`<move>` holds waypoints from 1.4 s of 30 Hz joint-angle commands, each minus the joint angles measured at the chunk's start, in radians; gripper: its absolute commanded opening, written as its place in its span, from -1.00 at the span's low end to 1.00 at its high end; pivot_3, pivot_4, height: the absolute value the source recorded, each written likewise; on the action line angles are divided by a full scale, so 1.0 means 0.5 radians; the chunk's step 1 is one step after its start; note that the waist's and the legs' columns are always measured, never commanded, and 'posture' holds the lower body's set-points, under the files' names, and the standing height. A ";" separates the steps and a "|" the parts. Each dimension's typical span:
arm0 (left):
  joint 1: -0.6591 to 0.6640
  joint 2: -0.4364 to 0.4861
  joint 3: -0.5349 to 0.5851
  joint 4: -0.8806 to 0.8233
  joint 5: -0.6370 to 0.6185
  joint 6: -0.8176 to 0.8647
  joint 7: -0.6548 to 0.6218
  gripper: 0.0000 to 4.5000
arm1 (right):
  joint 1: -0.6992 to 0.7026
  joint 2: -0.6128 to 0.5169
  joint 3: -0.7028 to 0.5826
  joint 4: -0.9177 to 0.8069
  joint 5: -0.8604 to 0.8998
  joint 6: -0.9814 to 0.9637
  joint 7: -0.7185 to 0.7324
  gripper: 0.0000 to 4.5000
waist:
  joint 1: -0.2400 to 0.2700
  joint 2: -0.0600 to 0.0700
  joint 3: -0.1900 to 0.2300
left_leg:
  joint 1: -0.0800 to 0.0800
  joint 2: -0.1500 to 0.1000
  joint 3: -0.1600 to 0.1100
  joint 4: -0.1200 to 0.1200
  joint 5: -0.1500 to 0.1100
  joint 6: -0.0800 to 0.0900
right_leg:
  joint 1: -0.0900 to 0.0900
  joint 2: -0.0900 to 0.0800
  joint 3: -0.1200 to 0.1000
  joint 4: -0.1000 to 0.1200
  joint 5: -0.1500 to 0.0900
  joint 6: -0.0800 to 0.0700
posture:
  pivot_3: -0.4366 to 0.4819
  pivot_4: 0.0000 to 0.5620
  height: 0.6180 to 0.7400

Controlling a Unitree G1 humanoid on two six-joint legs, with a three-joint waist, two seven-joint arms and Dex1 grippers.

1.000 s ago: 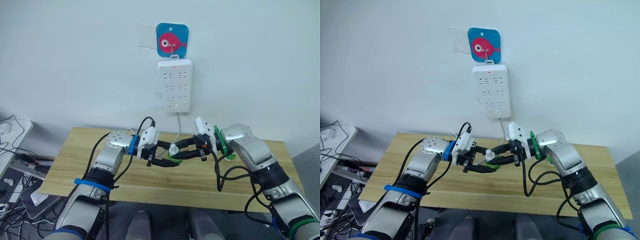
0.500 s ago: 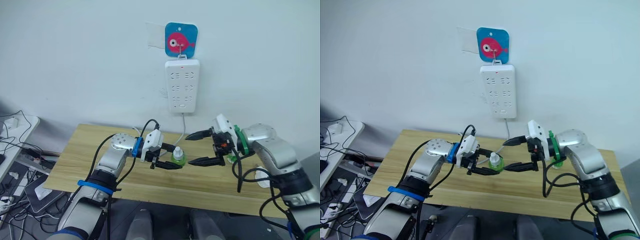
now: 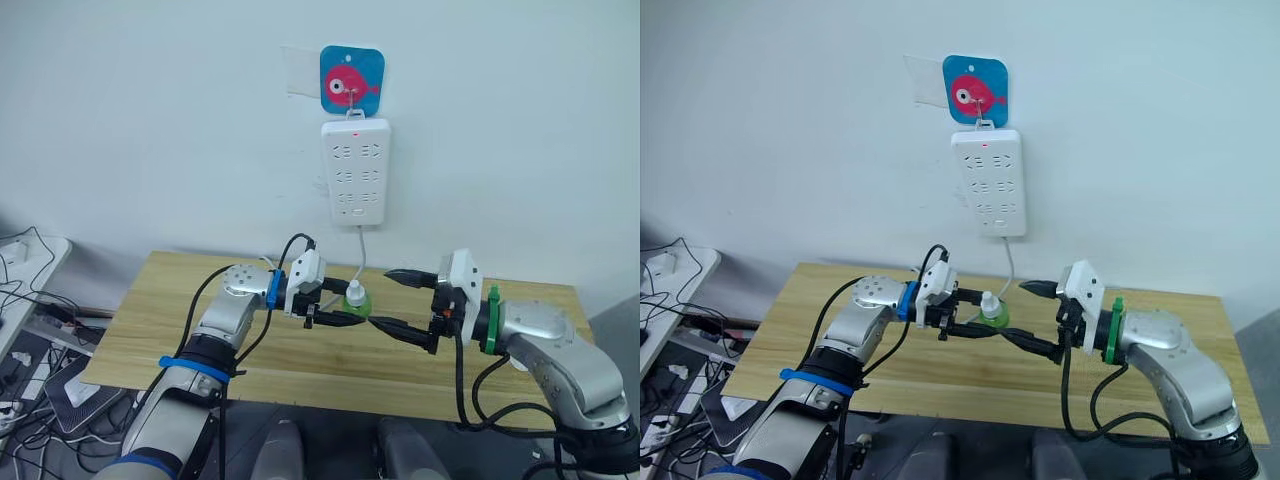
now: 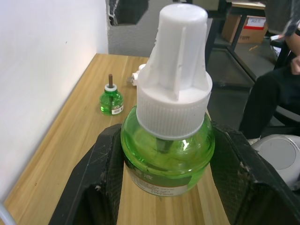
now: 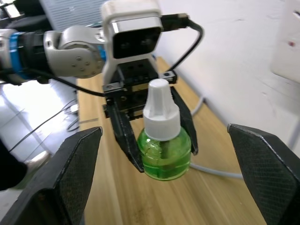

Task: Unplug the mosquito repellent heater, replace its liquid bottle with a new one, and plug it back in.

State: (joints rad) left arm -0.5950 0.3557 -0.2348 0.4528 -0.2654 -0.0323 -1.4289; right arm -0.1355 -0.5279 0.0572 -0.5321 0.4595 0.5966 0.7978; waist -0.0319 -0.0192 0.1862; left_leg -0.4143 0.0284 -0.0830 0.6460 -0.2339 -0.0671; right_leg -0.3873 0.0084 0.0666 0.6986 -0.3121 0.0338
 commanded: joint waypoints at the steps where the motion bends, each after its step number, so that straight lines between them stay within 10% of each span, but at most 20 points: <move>1: -0.048 -0.004 0.026 -0.002 -0.003 -0.053 -0.016 0.00 | 0.011 0.013 -0.025 -0.088 0.004 -0.043 -0.073 0.99 | -0.003 0.000 0.000 | 0.000 0.000 0.000 0.000 0.000 0.000 | 0.000 0.000 0.000 0.000 0.000 0.000 | -0.06 -0.44 1.00; 25: -0.041 -0.050 0.022 -0.012 0.001 -0.092 0.001 0.00 | -0.135 0.191 0.269 0.095 -0.170 -0.188 -0.205 0.99 | -0.003 0.000 0.000 | 0.000 0.000 0.000 0.000 0.000 0.000 | 0.000 0.000 0.000 0.000 0.000 0.000 | -0.05 -0.44 1.00; 36: -0.055 -0.054 0.016 0.019 0.010 -0.111 -0.018 0.00 | -0.142 0.176 0.256 0.081 -0.135 -0.162 -0.160 -0.56 | -0.003 0.000 0.000 | 0.000 0.000 -0.001 0.000 0.000 0.000 | 0.000 0.001 0.000 0.000 0.000 0.000 | -0.05 -0.47 1.00; 42: -0.044 -0.052 0.008 0.003 0.006 -0.122 -0.053 0.00 | -0.151 0.121 0.266 0.073 -0.125 -0.175 -0.072 -0.57 | -0.003 0.000 0.000 | 0.000 0.000 0.000 0.000 0.000 0.000 | 0.000 0.001 0.000 0.000 0.000 0.000 | -0.03 -0.47 1.00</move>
State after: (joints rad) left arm -0.6103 0.3298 -0.2373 0.4802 -0.2515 -0.0756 -1.4443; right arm -0.2013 -0.4546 0.1902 -0.4632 0.3779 0.5275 0.7334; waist -0.0334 -0.0192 0.1862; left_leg -0.4142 0.0286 -0.0831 0.6461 -0.2339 -0.0671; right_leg -0.3873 0.0086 0.0665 0.6987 -0.3121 0.0338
